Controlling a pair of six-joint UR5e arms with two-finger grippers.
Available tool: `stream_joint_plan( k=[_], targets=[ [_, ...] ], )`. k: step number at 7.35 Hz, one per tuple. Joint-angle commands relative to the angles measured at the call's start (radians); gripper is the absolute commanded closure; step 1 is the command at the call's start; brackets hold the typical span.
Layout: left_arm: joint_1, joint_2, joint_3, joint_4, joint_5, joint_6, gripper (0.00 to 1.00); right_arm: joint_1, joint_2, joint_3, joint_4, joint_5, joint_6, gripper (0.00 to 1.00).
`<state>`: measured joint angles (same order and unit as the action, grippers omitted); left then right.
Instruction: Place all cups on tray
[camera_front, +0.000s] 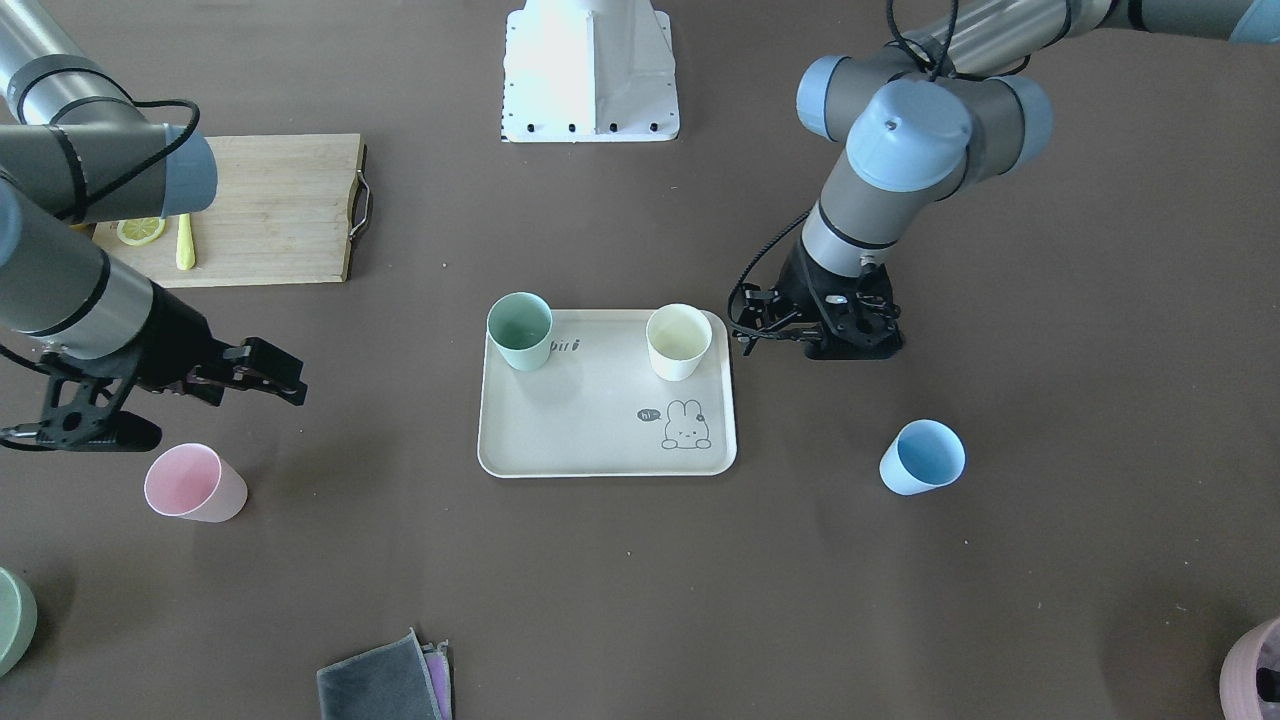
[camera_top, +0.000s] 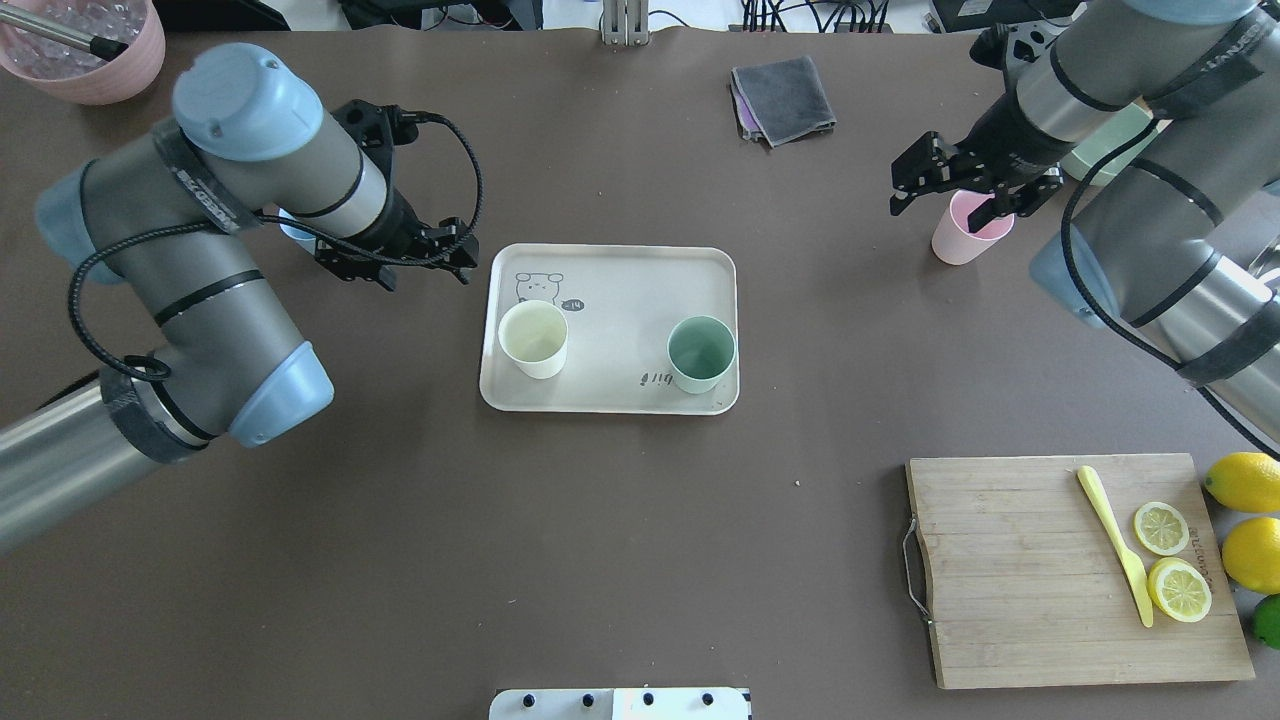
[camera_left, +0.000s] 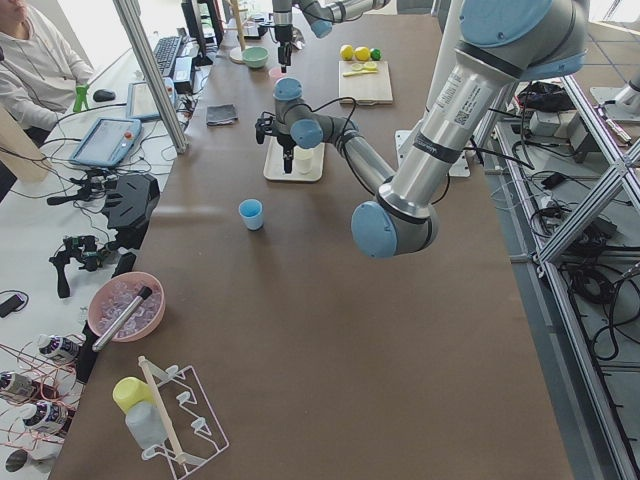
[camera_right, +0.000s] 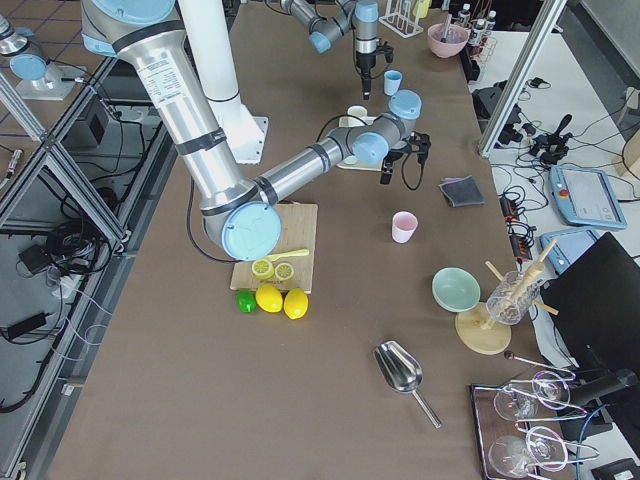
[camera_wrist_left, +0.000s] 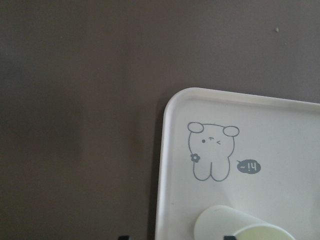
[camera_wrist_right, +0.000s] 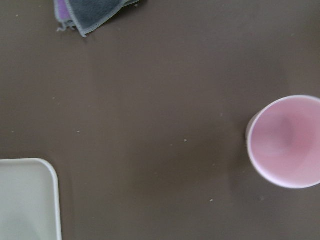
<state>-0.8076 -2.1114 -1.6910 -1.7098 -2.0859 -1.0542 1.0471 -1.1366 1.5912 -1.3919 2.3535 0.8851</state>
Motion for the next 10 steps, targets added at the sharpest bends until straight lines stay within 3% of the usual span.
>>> stream_joint_plan(
  k=[1, 2, 4, 6, 7, 8, 10],
  targets=[
    [-0.132, 0.091, -0.038, 0.038, -0.039, 0.236, 0.02, 0.063, -0.006, -0.107, -0.036, -0.019, -0.162, 0.00],
    [-0.168, 0.105, -0.018, 0.039, -0.039, 0.326, 0.02, 0.063, -0.003, -0.146, -0.036, -0.069, -0.157, 0.00],
    [-0.214, 0.131, -0.001, 0.039, -0.039, 0.410, 0.02, 0.036, -0.005, -0.178, -0.035, -0.080, -0.147, 0.00],
    [-0.245, 0.137, 0.022, 0.039, -0.033, 0.456, 0.02, 0.009, 0.000, -0.285, 0.113, -0.094, -0.093, 0.04],
    [-0.260, 0.137, 0.042, 0.039, -0.033, 0.497, 0.02, 0.002, 0.000, -0.290, 0.122, -0.097, -0.075, 0.31],
    [-0.269, 0.137, 0.088, 0.026, -0.034, 0.519, 0.02, 0.002, 0.000, -0.289, 0.122, -0.097, -0.075, 0.95],
    [-0.263, 0.120, 0.149, 0.006, -0.042, 0.501, 0.07, 0.002, 0.011, -0.242, 0.111, -0.056, -0.074, 1.00]
  ],
)
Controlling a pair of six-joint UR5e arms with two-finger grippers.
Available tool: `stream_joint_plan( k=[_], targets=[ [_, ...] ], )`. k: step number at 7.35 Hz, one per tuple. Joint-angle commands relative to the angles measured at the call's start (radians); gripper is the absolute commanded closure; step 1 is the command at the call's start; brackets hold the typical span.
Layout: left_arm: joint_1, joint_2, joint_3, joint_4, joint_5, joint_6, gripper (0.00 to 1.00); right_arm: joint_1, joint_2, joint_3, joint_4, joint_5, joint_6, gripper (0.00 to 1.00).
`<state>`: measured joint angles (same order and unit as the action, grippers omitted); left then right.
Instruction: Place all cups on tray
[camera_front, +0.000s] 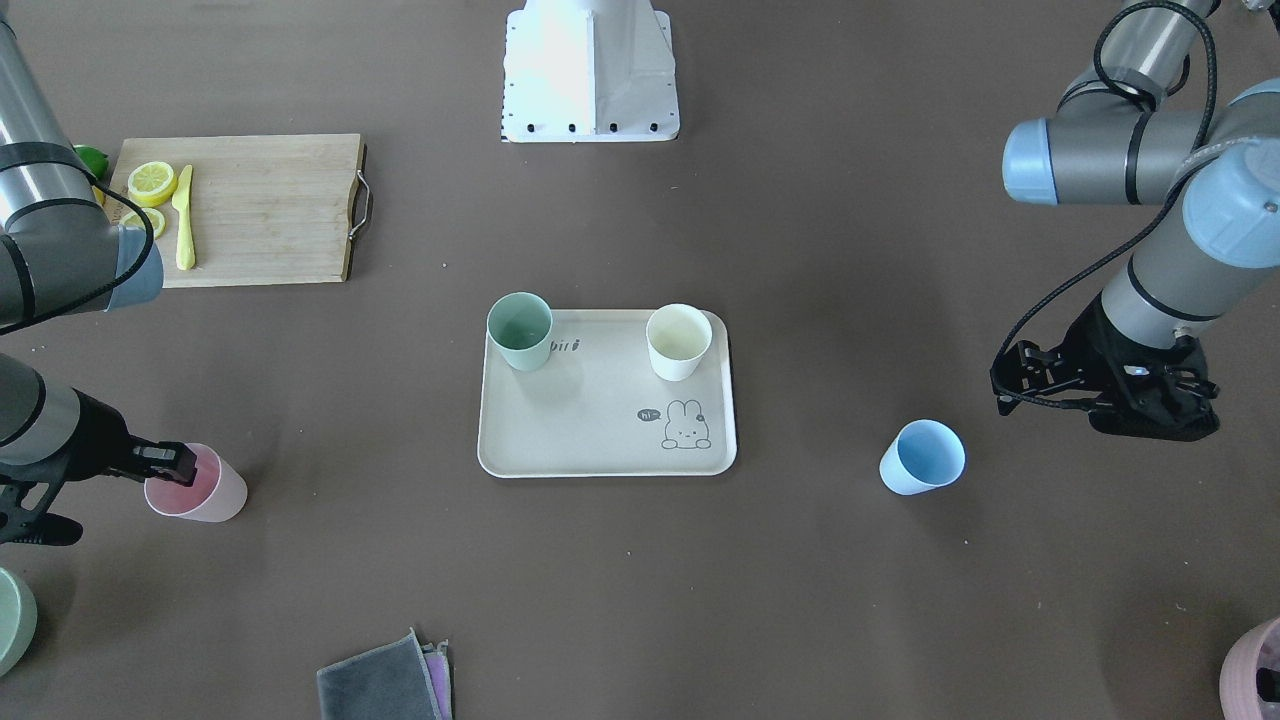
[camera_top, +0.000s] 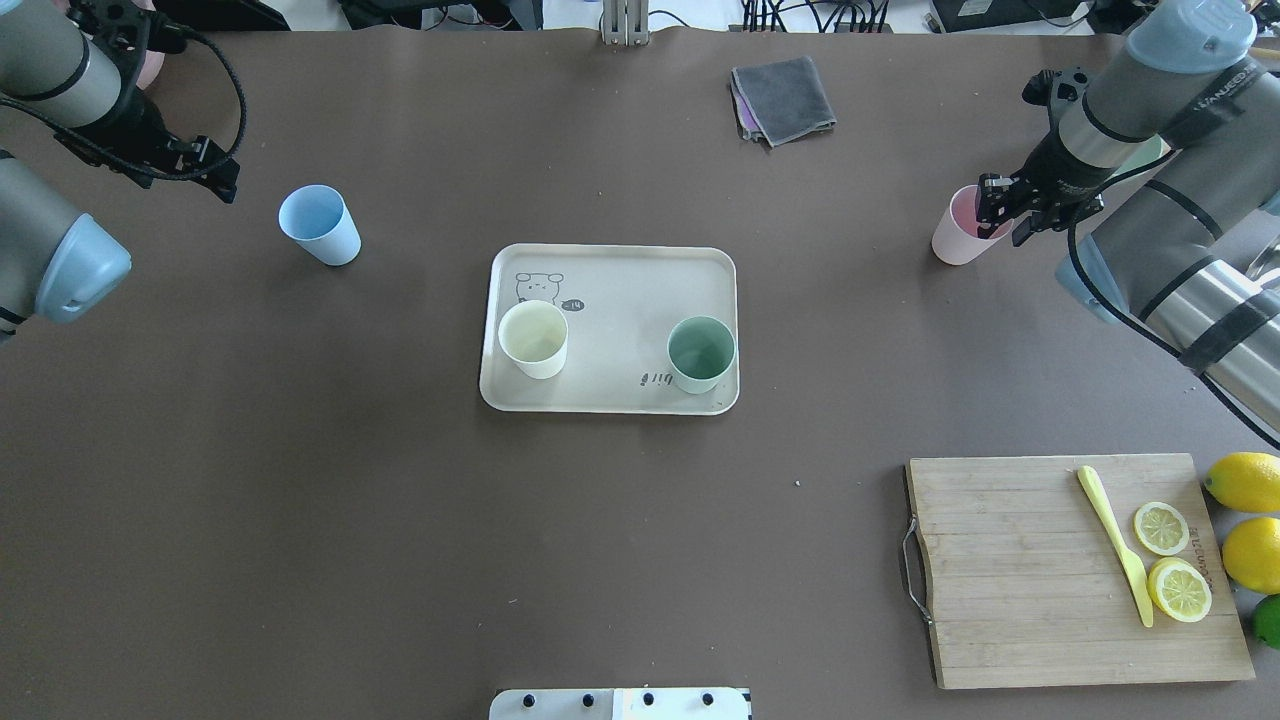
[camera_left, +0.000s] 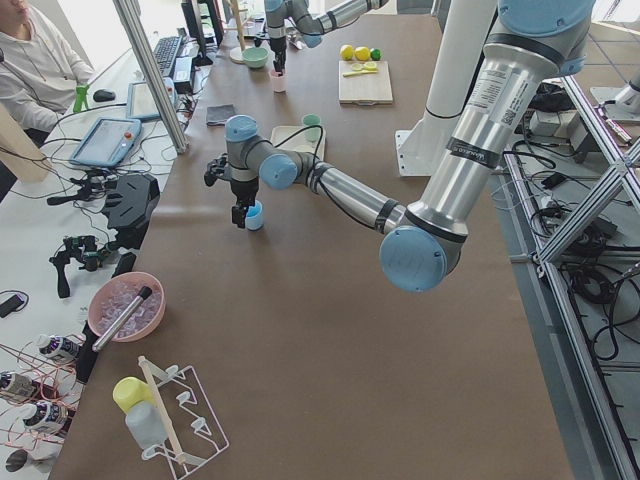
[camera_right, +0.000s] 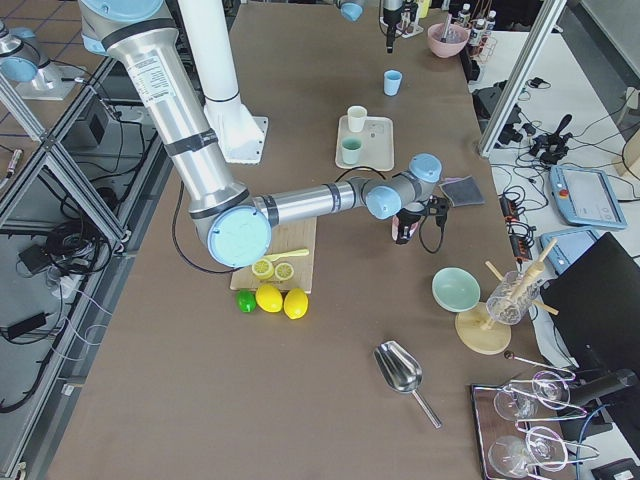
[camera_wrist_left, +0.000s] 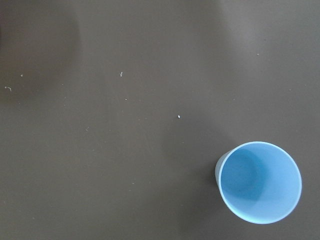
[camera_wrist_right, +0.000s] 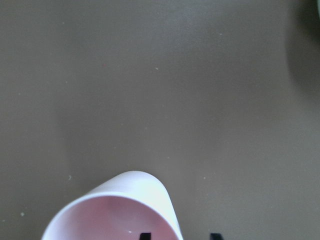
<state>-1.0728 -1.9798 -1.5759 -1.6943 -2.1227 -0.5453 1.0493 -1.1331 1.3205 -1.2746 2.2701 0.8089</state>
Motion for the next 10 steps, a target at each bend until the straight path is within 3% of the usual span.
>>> stream_joint_plan(
  k=[1, 5, 6, 7, 8, 10],
  targets=[
    [0.008, -0.048, 0.074, -0.010, -0.005, -0.033, 0.10, -0.003, 0.053, 0.049, -0.027, 0.067, 0.059, 1.00],
    [0.071, -0.112, 0.157, -0.040, -0.005, -0.109, 0.15, -0.121, 0.244, 0.056, -0.049, 0.057, 0.348, 1.00],
    [0.091, -0.108, 0.189, -0.106, -0.003, -0.136, 0.23, -0.150, 0.283, 0.056, -0.045, 0.055, 0.413, 1.00],
    [0.109, -0.108, 0.230, -0.163, -0.002, -0.157, 0.41, -0.185, 0.305, 0.057, -0.042, 0.034, 0.453, 1.00],
    [0.114, -0.108, 0.237, -0.180, 0.000, -0.165, 0.99, -0.213, 0.312, 0.057, -0.037, 0.011, 0.470, 1.00],
    [0.114, -0.141, 0.226, -0.164, -0.008, -0.168, 1.00, -0.290, 0.322, 0.052, -0.037, -0.062, 0.496, 1.00]
  ],
)
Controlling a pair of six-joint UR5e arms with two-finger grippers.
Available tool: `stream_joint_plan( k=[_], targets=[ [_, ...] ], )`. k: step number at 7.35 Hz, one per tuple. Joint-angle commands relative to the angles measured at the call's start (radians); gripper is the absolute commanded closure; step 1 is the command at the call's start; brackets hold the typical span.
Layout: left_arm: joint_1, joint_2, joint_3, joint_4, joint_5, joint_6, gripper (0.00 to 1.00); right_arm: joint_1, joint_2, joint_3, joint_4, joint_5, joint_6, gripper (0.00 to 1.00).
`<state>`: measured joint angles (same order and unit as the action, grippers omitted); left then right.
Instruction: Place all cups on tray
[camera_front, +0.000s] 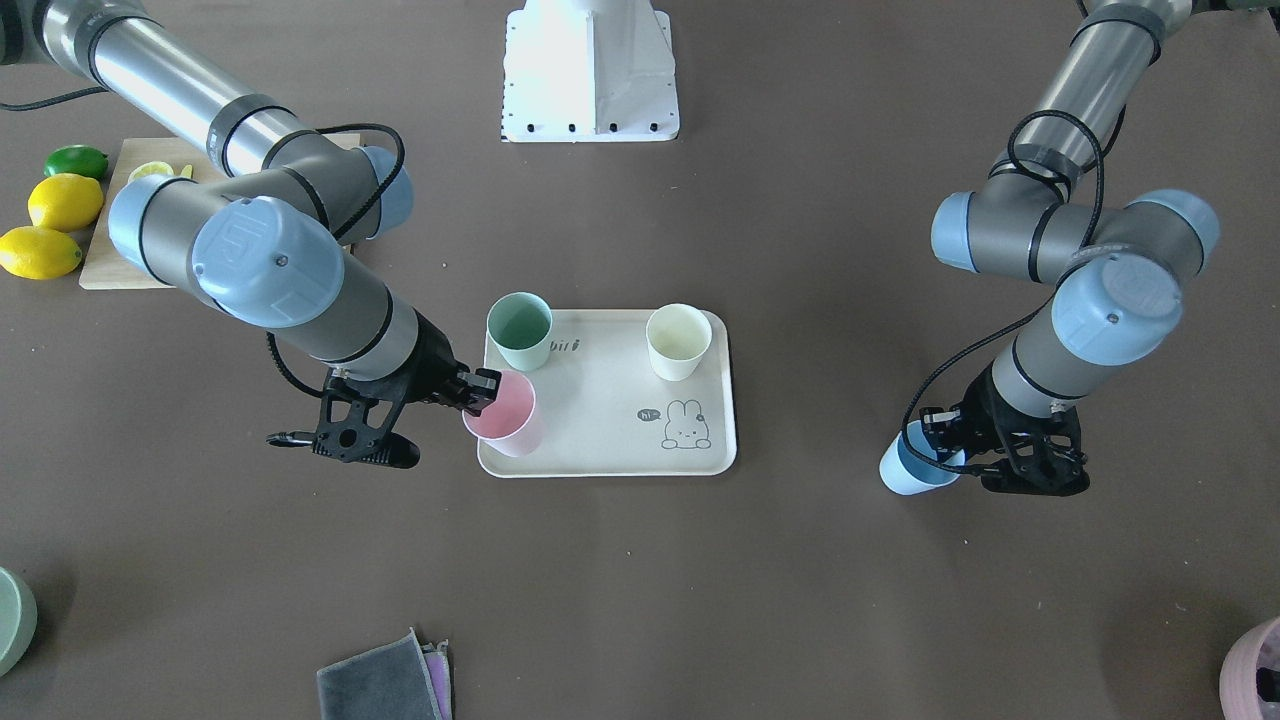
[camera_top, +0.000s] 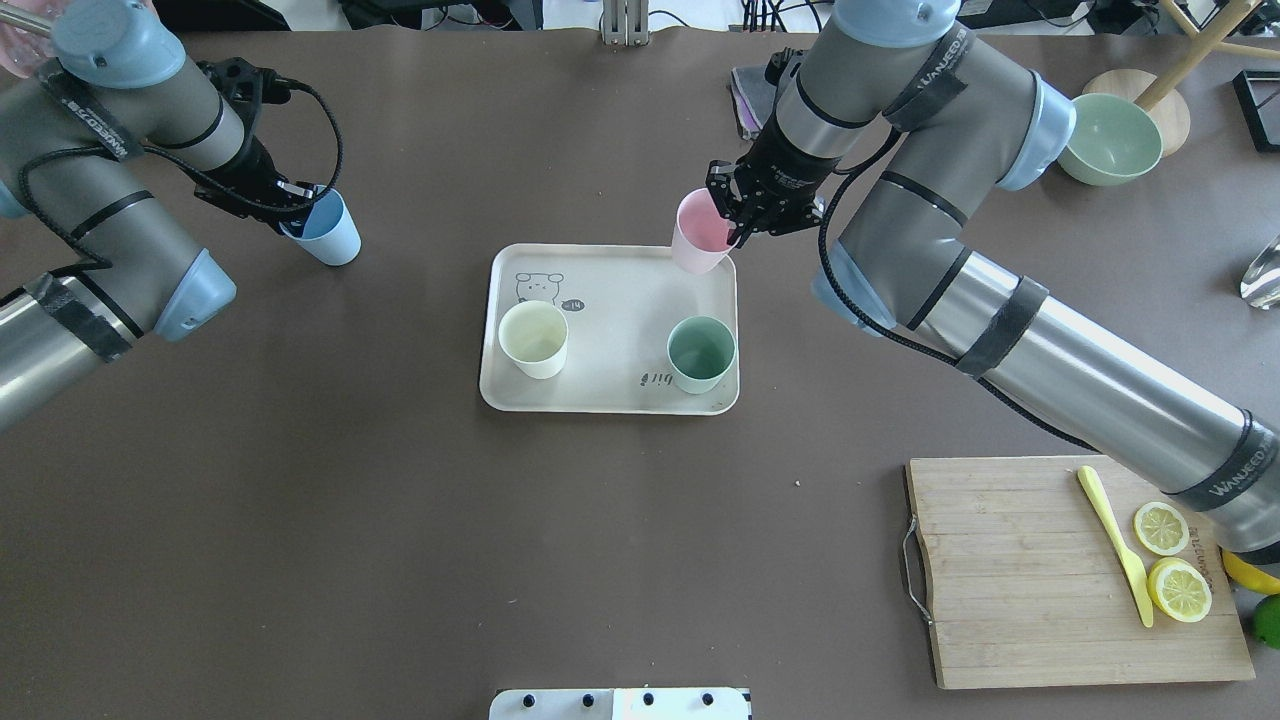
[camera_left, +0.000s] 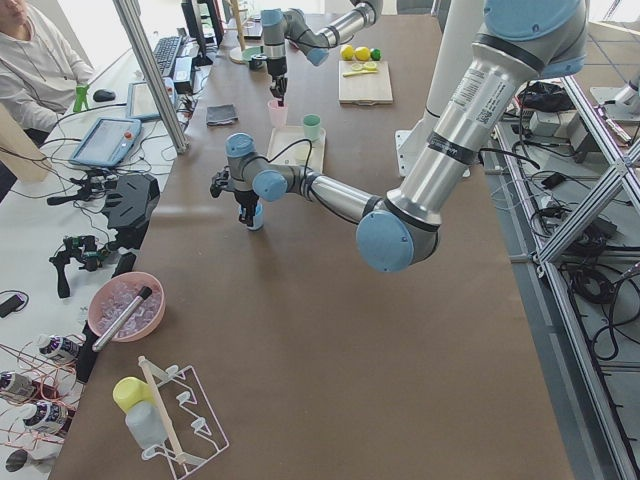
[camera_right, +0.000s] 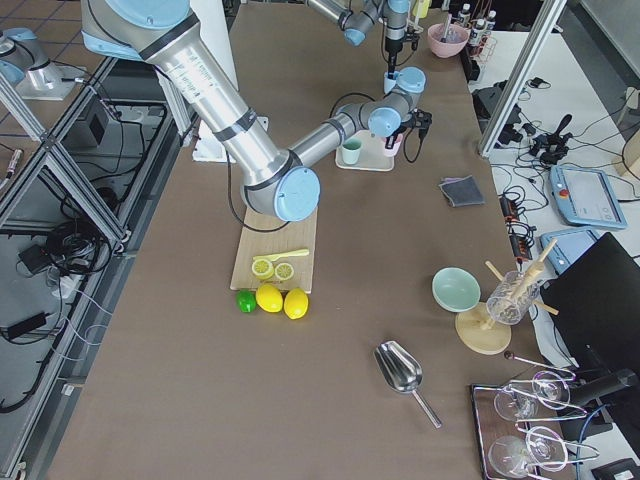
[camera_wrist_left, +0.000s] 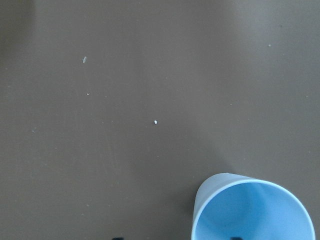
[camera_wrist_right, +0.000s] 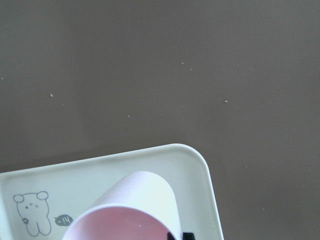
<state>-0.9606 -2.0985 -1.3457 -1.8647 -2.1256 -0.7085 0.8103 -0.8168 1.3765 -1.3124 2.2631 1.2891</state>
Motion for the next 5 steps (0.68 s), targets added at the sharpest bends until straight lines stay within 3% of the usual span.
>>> stream_joint_plan(
  k=[1, 2, 3, 5],
  targets=[
    [0.000, -0.078, -0.006, 0.051, -0.025, -0.022, 1.00, -0.069, 0.001, -0.011, 0.001, -0.074, 0.018, 1.00],
    [0.003, -0.130, -0.006, 0.055, -0.031, -0.130, 1.00, -0.086, -0.002, -0.016, -0.002, -0.085, 0.018, 0.77],
    [0.053, -0.179, -0.006, 0.055, -0.030, -0.216, 1.00, -0.088, -0.004, -0.016, -0.004, -0.091, 0.018, 0.01],
    [0.129, -0.247, 0.002, 0.053, -0.022, -0.323, 1.00, -0.067, -0.005, -0.001, -0.005, -0.074, 0.009, 0.00]
  ],
)
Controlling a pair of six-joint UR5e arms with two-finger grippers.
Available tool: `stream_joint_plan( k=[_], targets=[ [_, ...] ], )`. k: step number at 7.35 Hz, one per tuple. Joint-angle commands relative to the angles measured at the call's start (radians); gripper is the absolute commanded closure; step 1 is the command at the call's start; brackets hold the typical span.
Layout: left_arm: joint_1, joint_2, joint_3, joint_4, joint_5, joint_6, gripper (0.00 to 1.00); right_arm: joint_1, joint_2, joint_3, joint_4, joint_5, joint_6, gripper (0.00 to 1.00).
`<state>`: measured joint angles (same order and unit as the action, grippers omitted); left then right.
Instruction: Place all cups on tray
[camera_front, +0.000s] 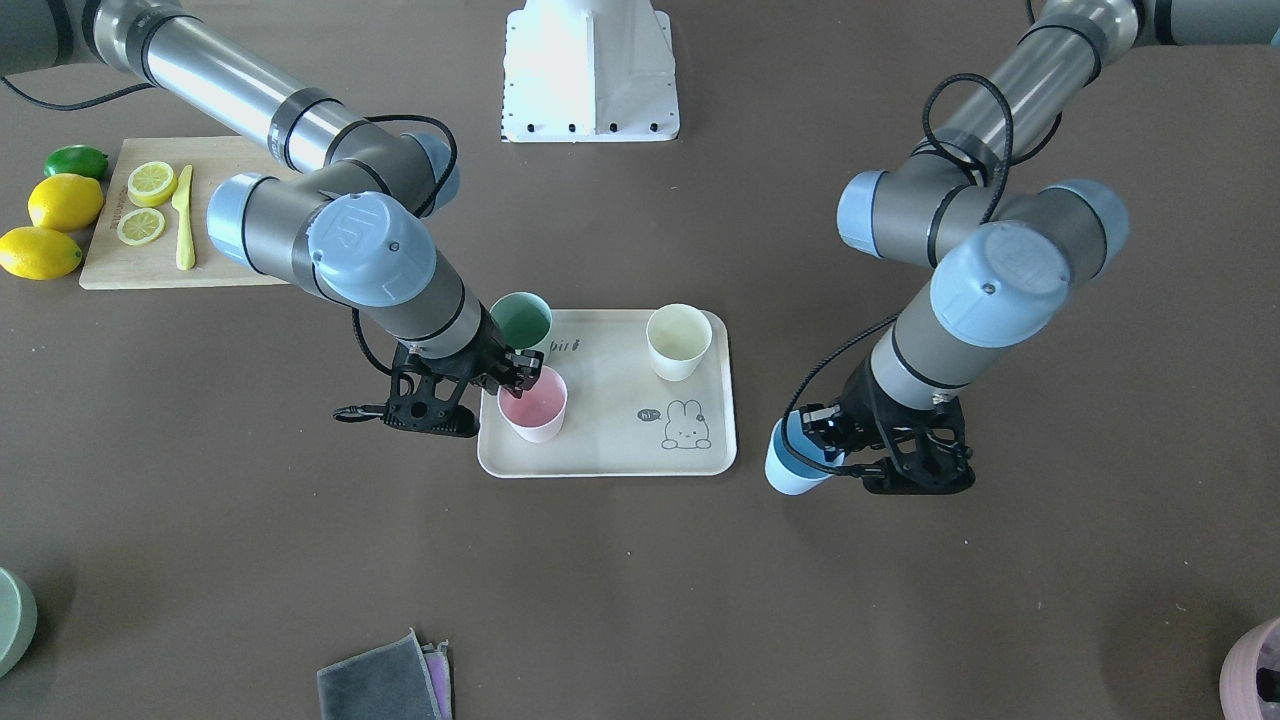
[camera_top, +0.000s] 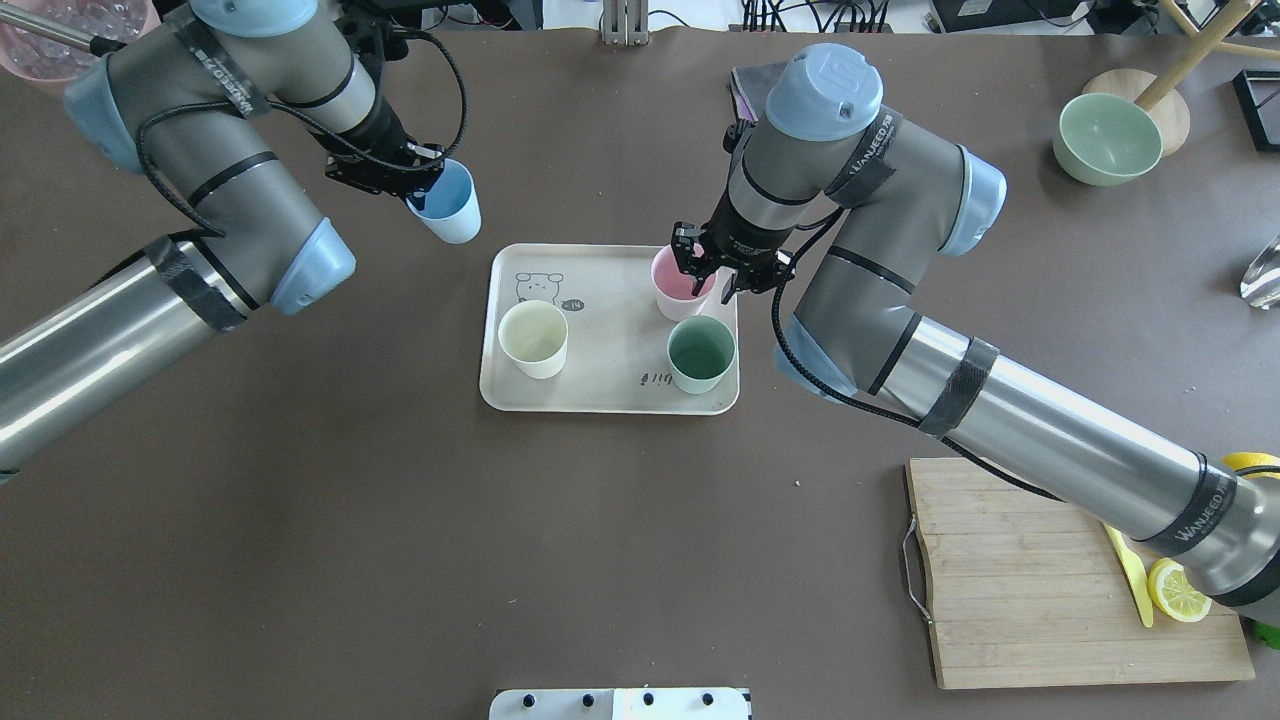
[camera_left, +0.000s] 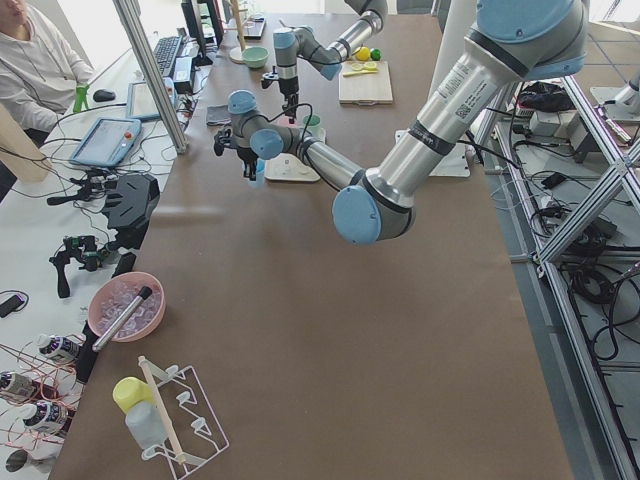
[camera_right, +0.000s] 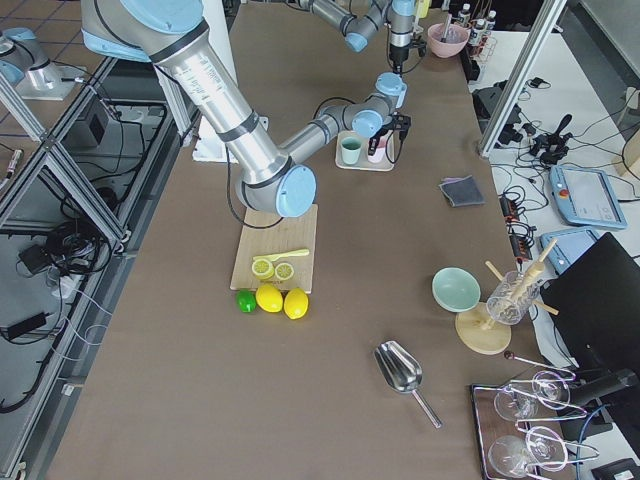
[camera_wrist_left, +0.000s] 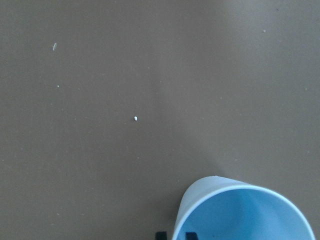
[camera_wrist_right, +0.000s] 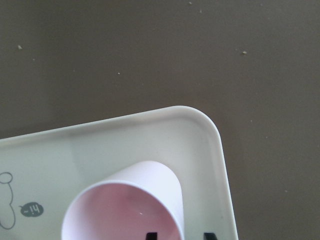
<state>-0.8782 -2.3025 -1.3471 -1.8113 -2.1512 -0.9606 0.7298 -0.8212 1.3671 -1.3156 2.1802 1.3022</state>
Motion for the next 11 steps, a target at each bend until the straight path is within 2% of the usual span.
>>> stream_joint_plan(
  k=[1, 2, 4, 5, 6, 7, 8, 9, 11],
  targets=[
    [0.083, -0.057, 0.009, -0.005, 0.007, -0.090, 1.00, 0.046, -0.004, 0.010, -0.002, 0.044, -0.012, 0.00],
    [0.108, -0.058, 0.009, -0.008, 0.007, -0.092, 1.00, 0.083, -0.013, 0.017, -0.002, 0.084, -0.029, 0.00],
    [0.149, -0.078, 0.023, -0.013, 0.040, -0.093, 1.00, 0.111, -0.053, 0.053, -0.005, 0.099, -0.056, 0.00],
    [0.153, -0.084, 0.022, -0.013, 0.040, -0.093, 0.47, 0.124, -0.059, 0.056, -0.007, 0.118, -0.057, 0.00],
    [0.136, -0.081, 0.022, -0.025, 0.040, -0.081, 0.03, 0.137, -0.076, 0.070, -0.007, 0.122, -0.067, 0.00],
    [0.080, -0.066, 0.016, -0.026, 0.028, -0.076, 0.02, 0.148, -0.088, 0.085, -0.008, 0.127, -0.081, 0.00],
    [0.021, -0.020, -0.006, -0.019, -0.034, -0.013, 0.02, 0.166, -0.096, 0.092, -0.010, 0.147, -0.084, 0.00],
    [-0.060, 0.062, -0.056, -0.013, -0.136, 0.075, 0.02, 0.206, -0.116, 0.099, -0.010, 0.162, -0.105, 0.00],
    [-0.183, 0.246, -0.173, 0.019, -0.147, 0.309, 0.02, 0.302, -0.227, 0.147, -0.011, 0.197, -0.286, 0.00]
  ],
)
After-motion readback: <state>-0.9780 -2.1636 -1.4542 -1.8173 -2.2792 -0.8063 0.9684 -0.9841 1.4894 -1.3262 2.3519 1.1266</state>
